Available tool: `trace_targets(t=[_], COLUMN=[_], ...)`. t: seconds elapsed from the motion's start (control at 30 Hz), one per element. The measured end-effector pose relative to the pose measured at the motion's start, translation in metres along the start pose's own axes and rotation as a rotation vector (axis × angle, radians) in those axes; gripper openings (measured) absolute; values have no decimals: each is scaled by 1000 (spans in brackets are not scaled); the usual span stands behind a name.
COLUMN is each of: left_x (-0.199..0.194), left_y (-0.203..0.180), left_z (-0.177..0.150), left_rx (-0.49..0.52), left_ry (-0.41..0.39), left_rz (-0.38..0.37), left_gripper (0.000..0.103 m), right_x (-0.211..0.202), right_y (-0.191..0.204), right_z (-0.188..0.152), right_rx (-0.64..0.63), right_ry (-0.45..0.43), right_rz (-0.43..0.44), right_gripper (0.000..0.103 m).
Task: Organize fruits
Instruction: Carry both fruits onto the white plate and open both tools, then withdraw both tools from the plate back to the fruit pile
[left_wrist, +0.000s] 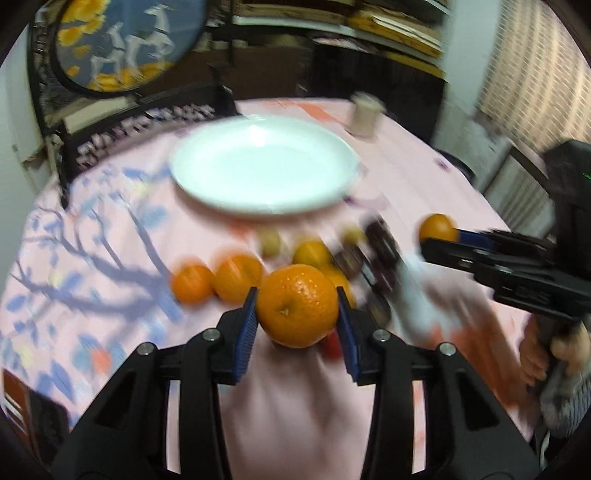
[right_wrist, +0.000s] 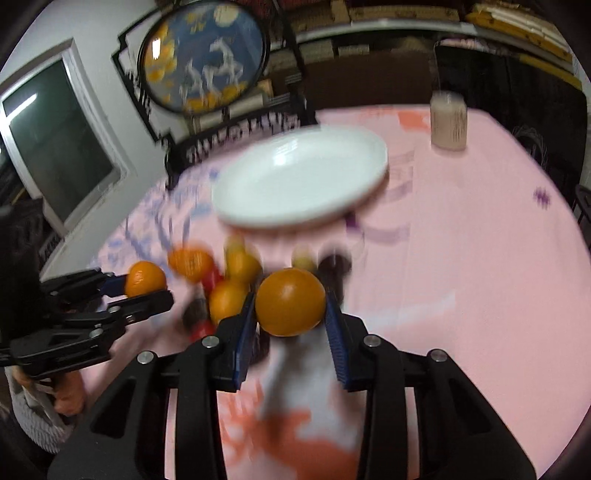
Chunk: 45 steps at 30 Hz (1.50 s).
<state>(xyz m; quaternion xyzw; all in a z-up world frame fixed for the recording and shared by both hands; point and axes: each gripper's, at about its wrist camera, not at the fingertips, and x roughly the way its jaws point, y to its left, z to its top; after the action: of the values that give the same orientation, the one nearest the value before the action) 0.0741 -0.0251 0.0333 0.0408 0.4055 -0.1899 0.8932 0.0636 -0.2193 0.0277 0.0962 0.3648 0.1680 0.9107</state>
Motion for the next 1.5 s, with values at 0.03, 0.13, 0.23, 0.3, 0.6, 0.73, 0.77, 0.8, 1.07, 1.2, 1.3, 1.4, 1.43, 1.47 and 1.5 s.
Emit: trace_targets(t=[0.03,0.13,0.23,0.3,0.6,0.73,0.77,0.8,1.07,1.2,1.3,1.4,1.43,1.47,1.5], left_x=[4,26,54,73,103,87,84,80,33,15,6,7,9,11,13], left_y=[5,19,32,38,45,49,50,52,71,72,79,84,84,83,81], left_z=[11,46,69,81,83,81,80,78,28,-5,-19,-23,-22,-23,-24], left_rx=[-12,-47,-81,-89,-87,-103,-104,-106,-167,-143,-155,-175,-172,-165,-151], left_ry=[-4,-20,9,29,43,4,-1,-6,-37,-42,-50,-31,-25,-19,-11], left_rz=[5,47,67,64,59,72,80,87,171,257,295,280,279,280,281], left_gripper=[40,40,40,41,62,72,73,75,89,95,96,96,96,96,96], right_x=[6,40,78,102,114,94,87,81,23,6,4,6,6,6,7], right_y=[1,1,-6,-12,-33,-35,-35,-33,-18,-27,-37,-45,-46,-47,-48], right_z=[14,45,61,68,73,70,69,68,26,-3,-18,-23,-23,-23,-23], right_rx=[2,17,39,53,93,109,116,122,109,147,213,262,265,266,270], right_ry=[-14,-6,34,56,15,-16,-25,-31,-117,-111,-77,-60,-60,-59,-57], right_rz=[1,-7,-26,-46,-28,-1,5,9,-28,-17,12,27,22,19,18], right_gripper=[37,37,37,37,71,71,71,71,92,94,94,94,94,94,94])
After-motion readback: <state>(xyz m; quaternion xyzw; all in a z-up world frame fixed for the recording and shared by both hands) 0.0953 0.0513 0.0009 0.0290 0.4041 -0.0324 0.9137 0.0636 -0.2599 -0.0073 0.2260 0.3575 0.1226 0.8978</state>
